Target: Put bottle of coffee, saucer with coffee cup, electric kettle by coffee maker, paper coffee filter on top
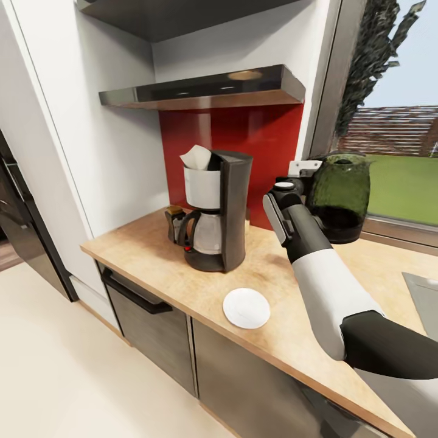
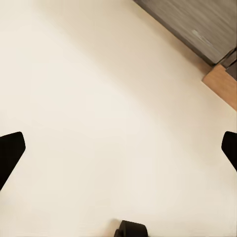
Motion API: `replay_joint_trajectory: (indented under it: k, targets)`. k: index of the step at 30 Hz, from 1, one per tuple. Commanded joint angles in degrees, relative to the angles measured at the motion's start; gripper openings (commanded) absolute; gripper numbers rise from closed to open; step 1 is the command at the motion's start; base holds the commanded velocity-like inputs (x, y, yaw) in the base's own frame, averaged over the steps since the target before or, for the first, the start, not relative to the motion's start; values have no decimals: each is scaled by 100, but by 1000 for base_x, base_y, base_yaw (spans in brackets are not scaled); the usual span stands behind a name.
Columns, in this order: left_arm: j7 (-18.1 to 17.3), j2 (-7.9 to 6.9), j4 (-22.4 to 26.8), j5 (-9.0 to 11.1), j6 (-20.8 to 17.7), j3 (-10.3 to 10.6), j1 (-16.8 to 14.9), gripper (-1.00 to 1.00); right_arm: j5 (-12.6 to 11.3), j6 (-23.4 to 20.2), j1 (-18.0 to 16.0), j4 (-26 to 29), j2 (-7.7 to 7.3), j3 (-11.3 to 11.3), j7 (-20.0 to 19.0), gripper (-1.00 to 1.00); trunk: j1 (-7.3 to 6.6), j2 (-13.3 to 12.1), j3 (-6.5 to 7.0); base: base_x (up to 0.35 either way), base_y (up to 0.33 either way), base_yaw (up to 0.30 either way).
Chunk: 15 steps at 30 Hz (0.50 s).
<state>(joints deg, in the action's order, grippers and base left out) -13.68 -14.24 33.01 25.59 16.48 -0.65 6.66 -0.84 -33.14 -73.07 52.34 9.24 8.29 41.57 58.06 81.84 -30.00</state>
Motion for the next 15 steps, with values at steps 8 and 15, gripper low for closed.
replay_joint_trajectory:
  k: [8,15]
  targets:
    - [-47,0,4,60,-6,-23,2,100,-1,-43,51,-12,-1,13,-15,-100,1,3,-5,22,21,0]
    - [-47,0,4,60,-8,-23,2,100,-644,-11,77,-61,-15,12,-71,-100,1,3,-5,0,0,0]
